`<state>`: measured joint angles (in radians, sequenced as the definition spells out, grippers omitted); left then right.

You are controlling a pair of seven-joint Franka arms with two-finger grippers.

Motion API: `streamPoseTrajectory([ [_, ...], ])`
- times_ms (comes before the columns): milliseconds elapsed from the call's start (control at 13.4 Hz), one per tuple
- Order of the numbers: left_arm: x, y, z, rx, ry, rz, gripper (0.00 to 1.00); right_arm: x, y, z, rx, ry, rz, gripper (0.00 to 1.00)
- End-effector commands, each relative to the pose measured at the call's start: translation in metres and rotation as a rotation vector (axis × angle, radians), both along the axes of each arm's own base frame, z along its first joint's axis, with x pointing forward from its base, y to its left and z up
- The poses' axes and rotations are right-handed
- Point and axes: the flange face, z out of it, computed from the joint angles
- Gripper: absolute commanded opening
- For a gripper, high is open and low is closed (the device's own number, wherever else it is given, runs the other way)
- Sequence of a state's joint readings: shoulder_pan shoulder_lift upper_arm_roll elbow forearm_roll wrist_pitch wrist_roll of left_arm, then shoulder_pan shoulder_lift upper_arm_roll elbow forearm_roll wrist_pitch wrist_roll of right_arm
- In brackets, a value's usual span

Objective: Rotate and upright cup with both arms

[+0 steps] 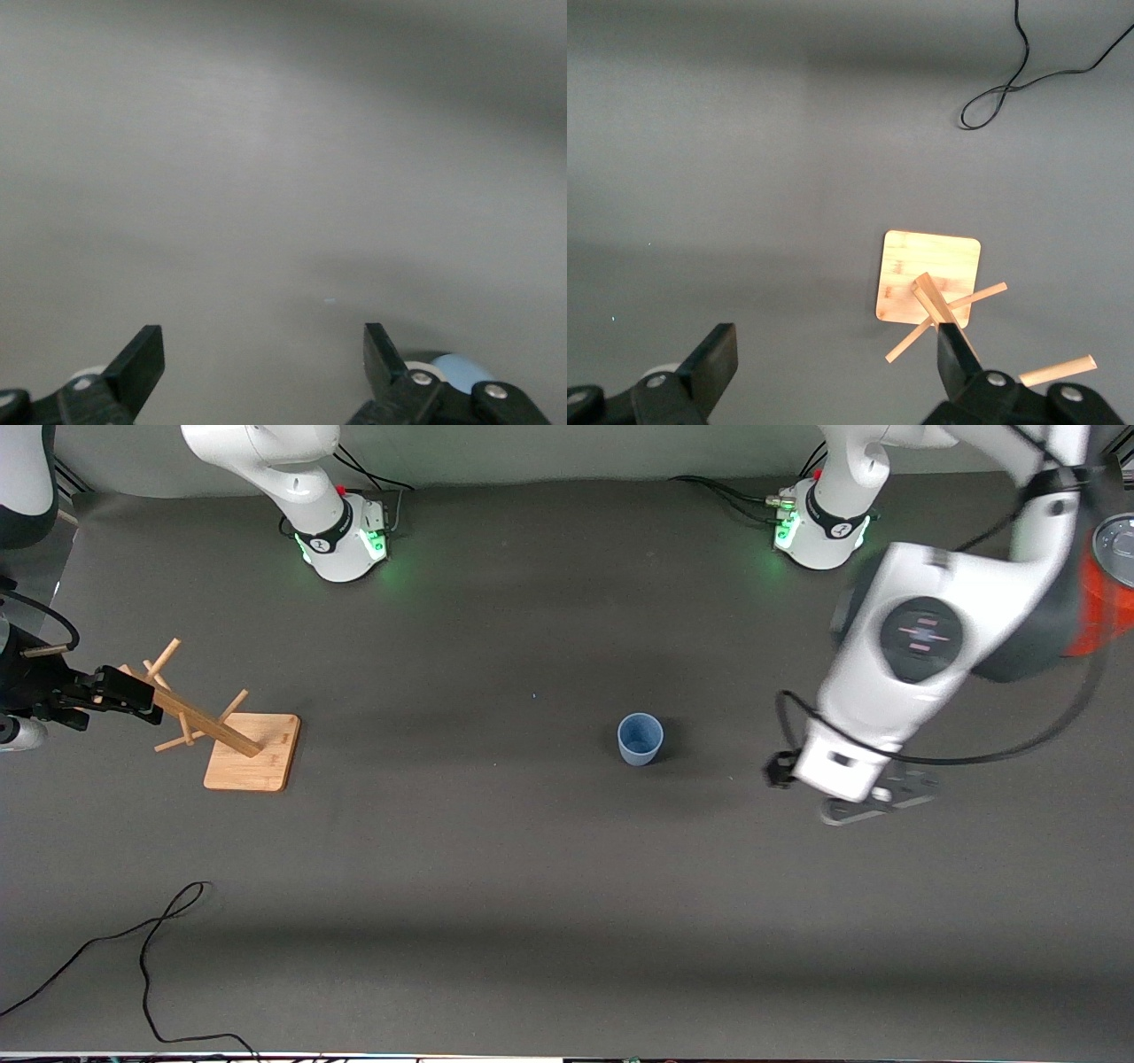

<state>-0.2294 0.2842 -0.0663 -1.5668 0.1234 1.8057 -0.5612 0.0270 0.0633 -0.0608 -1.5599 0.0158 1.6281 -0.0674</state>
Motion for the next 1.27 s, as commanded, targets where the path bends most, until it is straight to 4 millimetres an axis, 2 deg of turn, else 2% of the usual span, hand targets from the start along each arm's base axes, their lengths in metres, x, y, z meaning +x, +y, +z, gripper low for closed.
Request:
streamPoseTrajectory([
  [0,-0.019,0.058,0.032,-0.017,0.032,-0.031,1.0,-0.005,-0.001,0.003,-0.004,-0.006,-0.018,1.0],
  [150,-0.047,0.088,0.055,-0.012,0.023,-0.023,1.0,-0.005,-0.001,0.003,-0.004,-0.006,-0.018,1.0],
  [225,-0.057,0.109,0.063,-0.01,0.025,-0.022,1.0,-0.005,-0.001,0.003,-0.004,-0.006,-0.018,1.0],
  [300,-0.069,0.12,0.07,-0.008,0.029,-0.05,1.0,-0.005,-0.001,0.003,-0.004,-0.006,-0.018,1.0],
  [449,-0.084,0.154,0.084,-0.018,0.041,-0.047,1.0,-0.005,-0.001,0.003,-0.004,-0.004,-0.018,1.0],
  [524,-0.089,0.177,0.094,-0.06,0.036,-0.014,1.0,-0.005,-0.001,0.003,-0.004,-0.006,-0.018,1.0],
  [674,-0.088,0.185,0.097,-0.081,0.028,-0.071,1.0,-0.005,-0.003,0.003,-0.004,-0.006,-0.021,1.0],
  [824,-0.084,0.183,0.098,-0.117,0.029,-0.068,1.0,-0.005,-0.004,0.003,-0.004,-0.006,-0.021,1.0],
  [1048,-0.084,0.15,0.102,-0.107,0.042,-0.124,1.0,-0.003,-0.004,0.005,-0.006,-0.01,-0.021,1.0],
  [1198,-0.084,0.148,0.103,-0.105,0.04,-0.132,1.0,-0.003,-0.004,0.005,-0.004,-0.01,-0.021,1.0],
])
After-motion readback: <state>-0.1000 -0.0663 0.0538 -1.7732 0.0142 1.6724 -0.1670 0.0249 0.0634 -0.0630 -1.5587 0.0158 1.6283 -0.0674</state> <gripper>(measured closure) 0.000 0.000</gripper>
